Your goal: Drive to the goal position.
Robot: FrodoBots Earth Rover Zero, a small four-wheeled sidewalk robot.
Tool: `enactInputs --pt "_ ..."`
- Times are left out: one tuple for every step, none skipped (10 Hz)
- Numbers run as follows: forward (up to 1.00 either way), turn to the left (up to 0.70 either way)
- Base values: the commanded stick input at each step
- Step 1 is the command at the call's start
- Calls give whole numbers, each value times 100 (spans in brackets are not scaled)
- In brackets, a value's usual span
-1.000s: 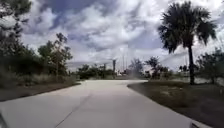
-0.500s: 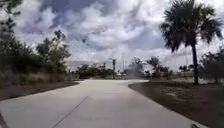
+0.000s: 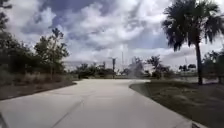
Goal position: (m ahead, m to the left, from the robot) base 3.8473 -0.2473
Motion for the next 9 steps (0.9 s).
enactInputs --pt "69 1" --pt "69 1" --pt "69 1" --pt "69 1" --pt "69 1" --pt "69 1" --pt "69 1" --pt "69 1" --pt "69 1"
